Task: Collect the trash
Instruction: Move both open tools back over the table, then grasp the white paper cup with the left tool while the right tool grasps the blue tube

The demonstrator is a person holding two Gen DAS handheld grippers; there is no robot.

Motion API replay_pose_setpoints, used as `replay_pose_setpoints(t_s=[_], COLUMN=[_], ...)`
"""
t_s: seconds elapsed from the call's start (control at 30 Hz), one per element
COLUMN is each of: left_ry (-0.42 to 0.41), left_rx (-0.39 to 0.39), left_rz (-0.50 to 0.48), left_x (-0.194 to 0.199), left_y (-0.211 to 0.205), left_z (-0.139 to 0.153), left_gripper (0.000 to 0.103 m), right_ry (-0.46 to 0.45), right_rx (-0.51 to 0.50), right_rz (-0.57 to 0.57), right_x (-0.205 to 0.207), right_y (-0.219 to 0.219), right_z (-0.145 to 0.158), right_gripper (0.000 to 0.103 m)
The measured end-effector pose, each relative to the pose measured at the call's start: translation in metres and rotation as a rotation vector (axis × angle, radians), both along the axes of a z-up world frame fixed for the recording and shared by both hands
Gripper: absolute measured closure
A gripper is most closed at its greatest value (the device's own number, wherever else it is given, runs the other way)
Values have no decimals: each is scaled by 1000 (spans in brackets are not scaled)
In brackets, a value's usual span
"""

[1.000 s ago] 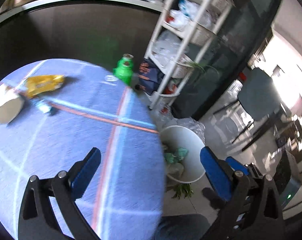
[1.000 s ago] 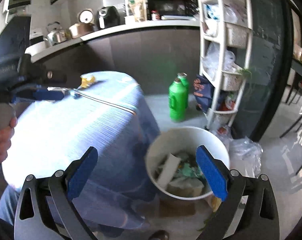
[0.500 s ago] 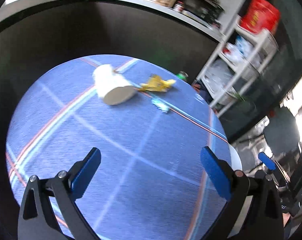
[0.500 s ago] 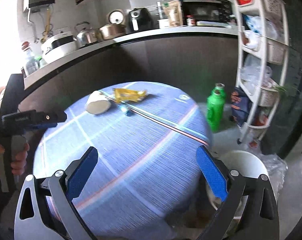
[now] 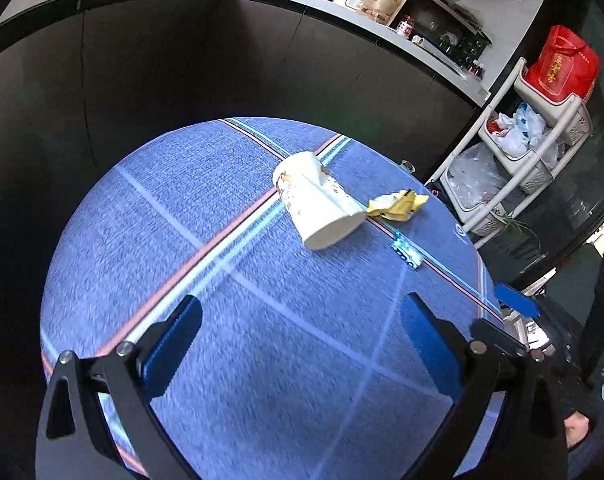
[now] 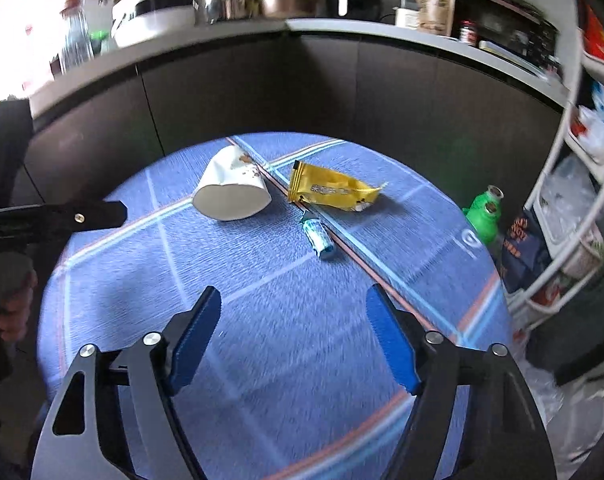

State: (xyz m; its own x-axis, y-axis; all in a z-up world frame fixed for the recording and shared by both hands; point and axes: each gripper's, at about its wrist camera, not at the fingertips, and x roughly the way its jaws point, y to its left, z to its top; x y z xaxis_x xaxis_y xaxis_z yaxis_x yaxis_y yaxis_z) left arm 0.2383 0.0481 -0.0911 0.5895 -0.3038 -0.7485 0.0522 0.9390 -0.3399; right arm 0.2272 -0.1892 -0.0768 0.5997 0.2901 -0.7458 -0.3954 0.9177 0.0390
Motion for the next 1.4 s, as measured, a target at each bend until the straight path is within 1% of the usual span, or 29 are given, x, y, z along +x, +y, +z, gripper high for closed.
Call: replay_pose_setpoints(t_s=[0.03, 0.07, 0.2, 0.4, 0.47, 0.5, 0.53, 0.57, 0.67, 0.83, 0.97, 1.0, 1.07, 1.13, 1.2, 1.27, 1.3, 1.4], left_ry=[0, 0, 7, 9, 18, 24, 27, 28, 26, 47, 64, 77, 103, 124, 123, 128, 131, 107], left_rx=[5, 8, 13, 37, 33, 30, 20, 11, -42, -106, -187, -191, -204, -232, -222, -224, -224, -188], left_rz=[-3, -5, -17, -47, -59, -62, -64, -64, -52, -25, -2, 10, 30, 36, 35, 15, 2, -13], left_x=[7, 10, 31, 51, 57, 61, 64, 67, 78, 97, 112, 116, 123, 126, 126, 123, 121, 107], left_y=[0, -1, -4, -15, -18, -20, -22, -22, -21, -20, -18, -17, -16, -15, -17, -18, -19, -19], left_z=[-2, -3, -11, -24, -29, -32, -34, -35, -36, -39, -42, -44, -50, -56, -55, -57, -57, -52], left_gripper=[4, 4, 6, 7, 9, 10, 10, 10, 10, 10, 10, 10, 19, 21, 27, 56, 56, 65], right_ry=[9, 16, 56, 81, 88, 97, 106, 116, 97, 68, 46, 43, 39, 35, 30, 29, 32, 34], right_rx=[-2, -1, -7, -28, -23, -21, -24, -28, -3, 55, 113, 121, 122, 112, 94, 94, 97, 99], right_rz=[5, 6, -3, -9, -10, -11, -9, -7, 1, 14, -3, -9, -10, -4, -1, 2, 2, 7], right_x=[9, 16, 51, 83, 87, 89, 91, 92, 85, 59, 38, 33, 23, 17, 11, 7, 5, -5], right_y=[3, 3, 8, 11, 11, 12, 12, 13, 11, 6, -3, -5, -7, -7, -6, -6, -5, -5], right_z=[-4, -8, -26, -45, -49, -51, -54, -56, -52, -39, -28, -26, -24, -23, -23, -24, -22, -20], right_gripper=[38, 42, 52, 59, 60, 64, 72, 88, 90, 90, 90, 90, 90, 90, 90, 90, 90, 89])
